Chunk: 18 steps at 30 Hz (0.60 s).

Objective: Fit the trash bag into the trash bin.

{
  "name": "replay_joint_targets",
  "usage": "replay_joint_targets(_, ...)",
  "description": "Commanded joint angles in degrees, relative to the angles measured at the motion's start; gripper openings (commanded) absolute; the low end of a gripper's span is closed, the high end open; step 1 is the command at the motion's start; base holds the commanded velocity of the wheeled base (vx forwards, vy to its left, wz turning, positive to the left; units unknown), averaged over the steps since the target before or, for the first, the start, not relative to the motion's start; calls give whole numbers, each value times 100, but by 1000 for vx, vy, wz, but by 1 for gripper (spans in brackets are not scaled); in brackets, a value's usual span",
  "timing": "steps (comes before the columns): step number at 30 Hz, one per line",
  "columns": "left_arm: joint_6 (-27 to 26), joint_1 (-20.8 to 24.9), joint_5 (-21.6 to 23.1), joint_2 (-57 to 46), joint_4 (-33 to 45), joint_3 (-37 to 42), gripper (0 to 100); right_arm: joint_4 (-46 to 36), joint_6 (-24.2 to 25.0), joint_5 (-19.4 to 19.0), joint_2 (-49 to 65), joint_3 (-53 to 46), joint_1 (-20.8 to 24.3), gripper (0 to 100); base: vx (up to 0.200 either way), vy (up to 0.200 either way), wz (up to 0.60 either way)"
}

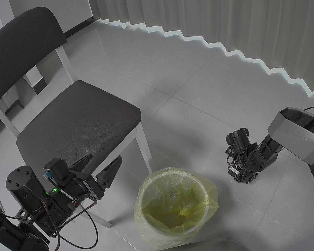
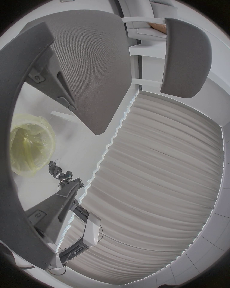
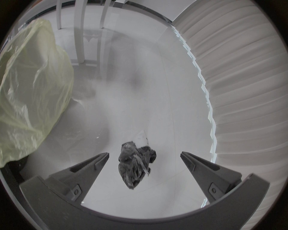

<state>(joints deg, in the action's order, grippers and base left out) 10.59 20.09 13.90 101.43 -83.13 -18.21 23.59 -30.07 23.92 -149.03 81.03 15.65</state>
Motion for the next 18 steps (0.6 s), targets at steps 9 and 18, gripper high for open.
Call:
replay_joint_targets(9, 22, 21, -36, 123, -371, 257, 100, -856, 599, -195, -311, 791, -1, 100, 0, 0, 0)
replay_joint_targets(18, 22, 21, -36, 193, -494, 327, 100, -1524, 749, 201, -320, 1011, -115, 100, 0, 0, 0)
